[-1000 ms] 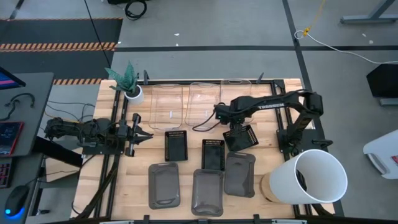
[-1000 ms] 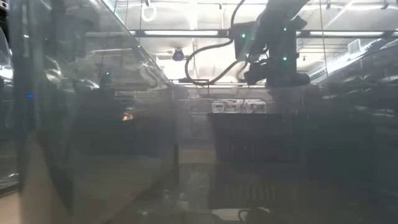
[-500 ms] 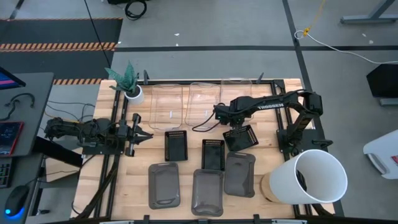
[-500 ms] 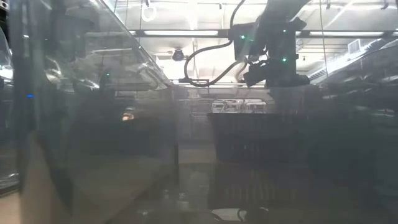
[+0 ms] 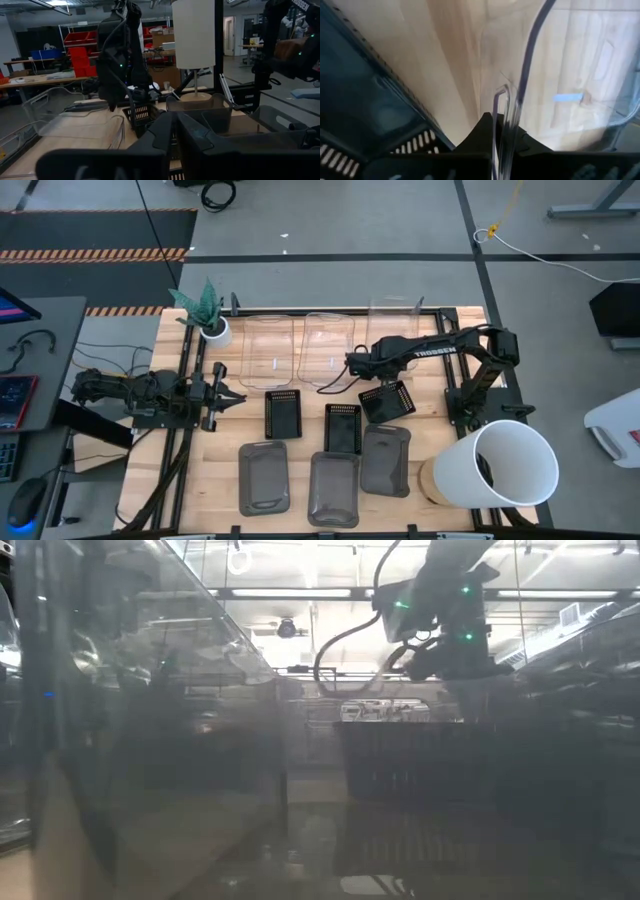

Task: Stack baskets by color
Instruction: Stack the right transparent bin on top of the middle transparent bin

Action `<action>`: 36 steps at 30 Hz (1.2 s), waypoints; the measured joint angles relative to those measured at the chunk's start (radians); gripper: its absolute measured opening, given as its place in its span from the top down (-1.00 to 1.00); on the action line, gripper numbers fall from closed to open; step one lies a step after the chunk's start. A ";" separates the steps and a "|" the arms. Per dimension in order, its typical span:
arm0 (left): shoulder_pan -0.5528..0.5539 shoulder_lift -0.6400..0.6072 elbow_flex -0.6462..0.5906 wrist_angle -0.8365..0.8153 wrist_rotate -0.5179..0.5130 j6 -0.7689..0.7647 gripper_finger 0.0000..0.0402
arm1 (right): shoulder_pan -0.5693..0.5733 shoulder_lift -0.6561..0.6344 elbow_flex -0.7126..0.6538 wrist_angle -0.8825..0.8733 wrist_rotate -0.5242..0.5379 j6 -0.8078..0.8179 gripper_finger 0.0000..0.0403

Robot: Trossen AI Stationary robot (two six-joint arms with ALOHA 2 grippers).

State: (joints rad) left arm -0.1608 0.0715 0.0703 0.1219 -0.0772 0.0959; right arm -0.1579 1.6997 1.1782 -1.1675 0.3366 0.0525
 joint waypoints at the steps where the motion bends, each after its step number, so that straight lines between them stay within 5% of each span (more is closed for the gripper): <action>1: 0.000 0.000 0.000 0.000 0.000 0.000 0.84 | 0.003 0.000 0.000 -0.004 0.003 0.004 0.96; 7: 0.000 0.000 0.000 0.000 0.000 0.000 0.83 | 0.028 0.000 0.060 -0.117 0.009 0.061 0.96; 15: 0.000 0.000 0.000 0.000 0.000 0.000 0.86 | 0.106 -0.001 0.331 -0.263 0.014 0.132 0.96; 24: 0.000 0.000 0.000 0.000 0.000 0.000 0.83 | 0.163 -0.002 0.584 -0.156 0.002 0.098 0.96; 36: 0.000 0.000 0.000 0.000 0.000 0.000 0.84 | 0.204 0.039 0.604 0.034 -0.074 0.078 0.96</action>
State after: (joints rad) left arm -0.1608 0.0719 0.0702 0.1223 -0.0772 0.0959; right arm 0.0460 1.7387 1.7822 -1.1330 0.2625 0.1307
